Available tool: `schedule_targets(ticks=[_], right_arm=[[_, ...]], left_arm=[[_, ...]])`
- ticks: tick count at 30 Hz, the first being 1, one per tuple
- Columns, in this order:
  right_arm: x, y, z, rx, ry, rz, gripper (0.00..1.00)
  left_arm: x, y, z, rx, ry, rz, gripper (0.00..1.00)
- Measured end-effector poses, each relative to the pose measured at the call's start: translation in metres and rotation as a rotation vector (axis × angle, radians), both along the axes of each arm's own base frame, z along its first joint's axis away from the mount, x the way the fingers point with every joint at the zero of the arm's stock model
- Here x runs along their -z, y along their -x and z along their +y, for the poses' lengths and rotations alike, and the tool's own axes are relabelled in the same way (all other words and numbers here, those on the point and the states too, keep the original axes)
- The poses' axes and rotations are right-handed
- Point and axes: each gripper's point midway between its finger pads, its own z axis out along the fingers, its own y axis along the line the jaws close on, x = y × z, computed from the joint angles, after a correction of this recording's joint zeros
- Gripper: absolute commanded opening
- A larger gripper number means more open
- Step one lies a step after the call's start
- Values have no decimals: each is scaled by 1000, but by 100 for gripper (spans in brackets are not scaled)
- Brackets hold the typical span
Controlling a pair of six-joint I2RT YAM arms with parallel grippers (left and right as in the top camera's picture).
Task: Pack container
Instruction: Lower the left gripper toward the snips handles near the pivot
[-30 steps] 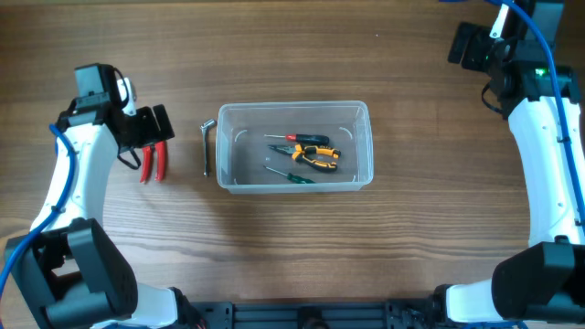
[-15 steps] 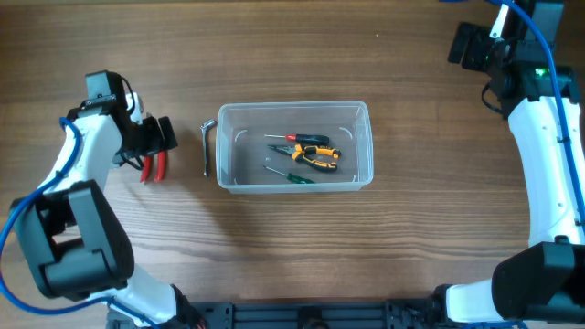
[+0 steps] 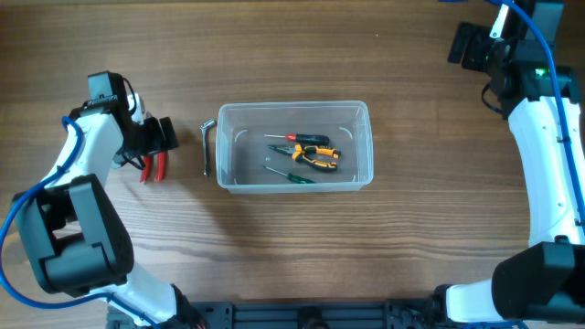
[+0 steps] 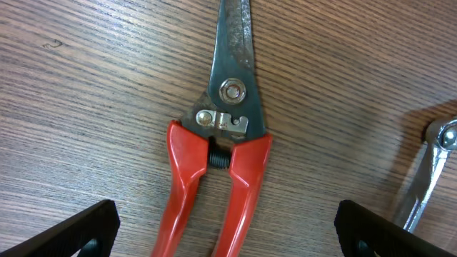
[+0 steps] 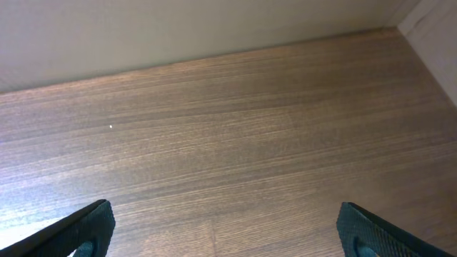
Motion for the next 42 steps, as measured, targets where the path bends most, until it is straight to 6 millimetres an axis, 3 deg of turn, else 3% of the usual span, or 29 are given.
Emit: schedule_targets(ticks=[16,22,30,42], right_arm=[[0,0,0,0,0,0,100],[0,0,0,0,0,0,100],[0,0,0,0,0,0,100],[0,0,0,0,0,0,100]], left_arm=[[1,-2,-25,157,47,-4,92],[2,-1,-29,186,4,16,96],[2,6,-5,76,-90,53,98],[2,24,53,-139,-105,64,97]])
